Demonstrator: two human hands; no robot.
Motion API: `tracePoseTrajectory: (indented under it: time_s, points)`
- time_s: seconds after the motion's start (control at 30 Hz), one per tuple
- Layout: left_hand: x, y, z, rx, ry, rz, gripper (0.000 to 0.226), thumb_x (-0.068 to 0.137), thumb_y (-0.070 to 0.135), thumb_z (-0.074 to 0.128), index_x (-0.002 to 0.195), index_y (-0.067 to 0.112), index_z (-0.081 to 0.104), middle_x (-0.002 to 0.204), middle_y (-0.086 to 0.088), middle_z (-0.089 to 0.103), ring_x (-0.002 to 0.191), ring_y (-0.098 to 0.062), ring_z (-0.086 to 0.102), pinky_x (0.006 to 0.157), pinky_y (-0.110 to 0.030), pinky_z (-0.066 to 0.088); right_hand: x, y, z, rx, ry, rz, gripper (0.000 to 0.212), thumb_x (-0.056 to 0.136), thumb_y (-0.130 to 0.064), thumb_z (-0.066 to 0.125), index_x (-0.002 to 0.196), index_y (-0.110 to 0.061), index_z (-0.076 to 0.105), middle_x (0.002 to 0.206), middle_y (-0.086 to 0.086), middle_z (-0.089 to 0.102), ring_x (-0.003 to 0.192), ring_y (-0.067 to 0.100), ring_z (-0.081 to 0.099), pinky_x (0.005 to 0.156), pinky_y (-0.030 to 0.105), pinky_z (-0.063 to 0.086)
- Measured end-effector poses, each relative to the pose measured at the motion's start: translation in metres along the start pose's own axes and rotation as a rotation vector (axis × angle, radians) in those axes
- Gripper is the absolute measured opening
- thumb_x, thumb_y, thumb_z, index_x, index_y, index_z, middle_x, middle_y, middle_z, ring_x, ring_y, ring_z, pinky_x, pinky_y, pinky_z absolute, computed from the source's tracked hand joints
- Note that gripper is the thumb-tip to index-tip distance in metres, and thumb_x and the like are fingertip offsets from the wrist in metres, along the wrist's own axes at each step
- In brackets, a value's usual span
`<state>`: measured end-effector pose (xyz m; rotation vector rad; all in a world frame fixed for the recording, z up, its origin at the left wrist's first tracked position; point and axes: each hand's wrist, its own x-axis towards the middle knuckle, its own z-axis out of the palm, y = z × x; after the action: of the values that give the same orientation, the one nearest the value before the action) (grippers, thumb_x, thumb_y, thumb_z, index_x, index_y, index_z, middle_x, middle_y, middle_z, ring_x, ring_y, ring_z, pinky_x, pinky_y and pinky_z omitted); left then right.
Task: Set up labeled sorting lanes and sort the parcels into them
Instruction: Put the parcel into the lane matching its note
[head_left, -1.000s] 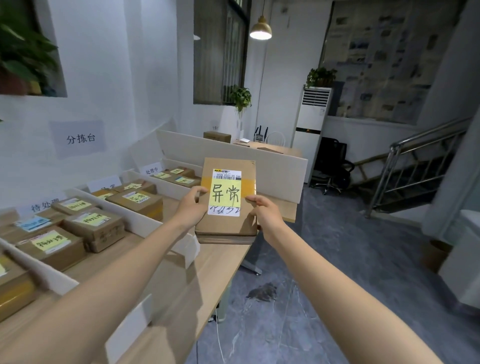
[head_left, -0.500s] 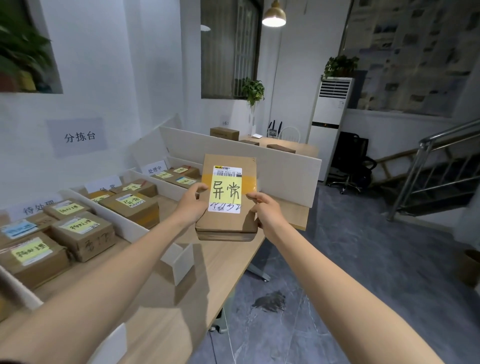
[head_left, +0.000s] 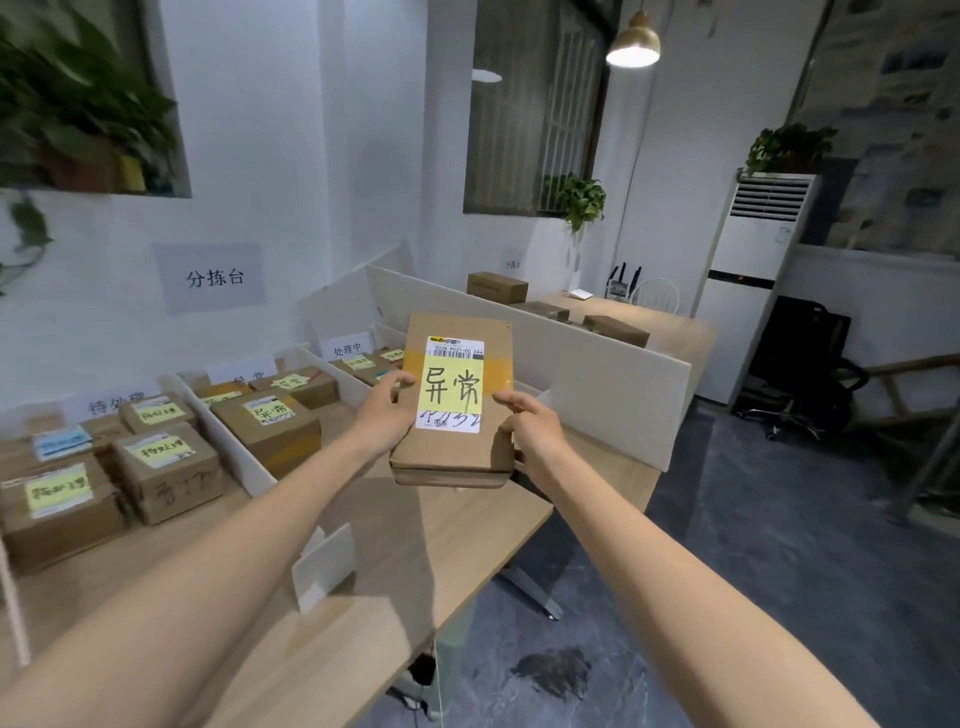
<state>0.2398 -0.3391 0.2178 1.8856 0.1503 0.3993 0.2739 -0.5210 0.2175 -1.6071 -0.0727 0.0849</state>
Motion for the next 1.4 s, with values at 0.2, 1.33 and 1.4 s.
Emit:
tracePoseTrajectory:
  time_s: [0.2,1.33,1.4]
  points:
    - [0.017,-0.002,0.013,0.016,0.041,-0.048,0.045,0.087,0.007,0.063,0.128,0.014,0.046,0.133,-0.014,0.05,0.116,-0.028,0.053,0.09,-0.043,0.052,0.037,0.009,-0.005,0.012,-0.066,0.019,0.052,0.081,0.013,0.034,0.105,-0.021,0.065,0.12,-0.002,0.055,0.121,0.022,0.051,0.093,0.035,0.046]
    - [0.306,-0.136,-0.05,-0.041,0.178,-0.262,0.031,0.088,-0.001,0.056,0.104,0.026,0.052,0.124,-0.007,0.057,0.105,-0.03,0.061,0.089,-0.049,0.053,0.368,0.05,0.173,-0.056,-0.263,0.128,0.047,0.08,0.009,0.035,0.093,-0.025,0.065,0.092,0.0,0.067,0.082,0.016,0.062,0.066,0.029,0.048]
    - [0.315,-0.148,-0.054,-0.028,0.204,-0.281,0.032,0.088,-0.001,0.055,0.099,0.029,0.052,0.125,-0.009,0.057,0.109,-0.03,0.059,0.091,-0.049,0.051,0.381,0.056,0.184,-0.058,-0.289,0.129,0.046,0.08,0.008,0.035,0.087,-0.026,0.065,0.101,0.003,0.069,0.088,0.021,0.063,0.065,0.027,0.047]
